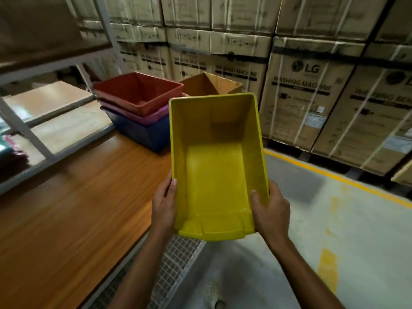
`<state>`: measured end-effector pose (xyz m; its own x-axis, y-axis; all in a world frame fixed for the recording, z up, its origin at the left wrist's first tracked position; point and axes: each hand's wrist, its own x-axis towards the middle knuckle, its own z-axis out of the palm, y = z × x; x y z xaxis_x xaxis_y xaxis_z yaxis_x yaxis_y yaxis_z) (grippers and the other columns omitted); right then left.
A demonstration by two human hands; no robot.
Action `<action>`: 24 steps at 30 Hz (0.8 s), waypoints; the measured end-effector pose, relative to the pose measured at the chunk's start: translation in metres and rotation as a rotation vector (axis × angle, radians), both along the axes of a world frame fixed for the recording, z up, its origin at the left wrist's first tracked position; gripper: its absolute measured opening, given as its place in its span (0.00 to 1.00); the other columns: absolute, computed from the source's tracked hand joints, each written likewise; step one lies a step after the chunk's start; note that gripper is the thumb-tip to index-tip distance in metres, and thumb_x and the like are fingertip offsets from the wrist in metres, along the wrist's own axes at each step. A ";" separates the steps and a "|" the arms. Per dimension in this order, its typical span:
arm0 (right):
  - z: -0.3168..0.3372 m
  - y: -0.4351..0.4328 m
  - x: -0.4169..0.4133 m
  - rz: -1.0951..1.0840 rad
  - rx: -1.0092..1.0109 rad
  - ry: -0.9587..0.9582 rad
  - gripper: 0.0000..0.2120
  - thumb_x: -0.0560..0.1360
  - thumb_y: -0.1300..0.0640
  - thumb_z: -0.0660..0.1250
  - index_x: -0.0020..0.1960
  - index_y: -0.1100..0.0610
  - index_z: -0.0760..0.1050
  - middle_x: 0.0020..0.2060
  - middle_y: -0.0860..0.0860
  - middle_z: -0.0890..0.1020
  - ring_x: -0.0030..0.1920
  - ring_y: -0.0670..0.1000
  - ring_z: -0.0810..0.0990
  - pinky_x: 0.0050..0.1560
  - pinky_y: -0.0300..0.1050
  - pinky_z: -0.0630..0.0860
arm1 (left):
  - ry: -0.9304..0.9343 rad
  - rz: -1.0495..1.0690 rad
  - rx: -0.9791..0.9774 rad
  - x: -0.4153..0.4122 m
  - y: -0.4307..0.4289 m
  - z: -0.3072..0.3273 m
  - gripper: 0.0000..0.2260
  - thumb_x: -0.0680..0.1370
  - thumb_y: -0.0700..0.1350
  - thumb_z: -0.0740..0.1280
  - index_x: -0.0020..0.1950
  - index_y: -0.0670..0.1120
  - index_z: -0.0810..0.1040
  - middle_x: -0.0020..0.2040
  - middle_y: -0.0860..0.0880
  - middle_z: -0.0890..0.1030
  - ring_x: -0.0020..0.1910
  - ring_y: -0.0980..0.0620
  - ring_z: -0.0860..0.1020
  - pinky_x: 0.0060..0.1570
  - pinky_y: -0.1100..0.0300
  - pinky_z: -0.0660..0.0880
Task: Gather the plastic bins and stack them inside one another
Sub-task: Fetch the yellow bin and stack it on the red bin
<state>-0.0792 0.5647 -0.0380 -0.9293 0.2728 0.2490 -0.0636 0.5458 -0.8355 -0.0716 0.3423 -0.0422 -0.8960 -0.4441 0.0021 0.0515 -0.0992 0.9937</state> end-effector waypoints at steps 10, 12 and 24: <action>0.100 -0.055 -0.202 0.238 -0.078 0.293 0.20 0.76 0.51 0.67 0.65 0.58 0.75 0.46 0.45 0.80 0.40 0.48 0.80 0.45 0.46 0.78 | 0.306 0.239 0.002 -0.137 -0.042 0.108 0.13 0.83 0.44 0.60 0.65 0.56 0.74 0.65 0.53 0.79 0.63 0.54 0.77 0.60 0.56 0.76; 0.117 -0.068 -0.236 0.300 -0.087 0.322 0.19 0.77 0.51 0.67 0.66 0.57 0.75 0.47 0.44 0.80 0.39 0.41 0.79 0.42 0.40 0.77 | 0.320 0.266 -0.008 -0.160 -0.055 0.128 0.14 0.83 0.44 0.59 0.67 0.54 0.74 0.66 0.52 0.78 0.63 0.52 0.78 0.59 0.56 0.77; 0.199 -0.178 -0.423 0.753 -0.040 0.314 0.14 0.79 0.50 0.65 0.62 0.54 0.74 0.44 0.43 0.78 0.44 0.48 0.81 0.47 0.54 0.82 | 0.354 0.536 -0.063 -0.270 -0.122 0.199 0.12 0.84 0.46 0.59 0.65 0.50 0.77 0.60 0.49 0.83 0.59 0.49 0.81 0.59 0.50 0.77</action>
<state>-0.5023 0.3869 0.1609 -0.7552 -0.3830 0.5320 -0.6363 0.2332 -0.7354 -0.3414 0.2201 0.1567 -0.4903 -0.8193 0.2973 0.4034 0.0890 0.9107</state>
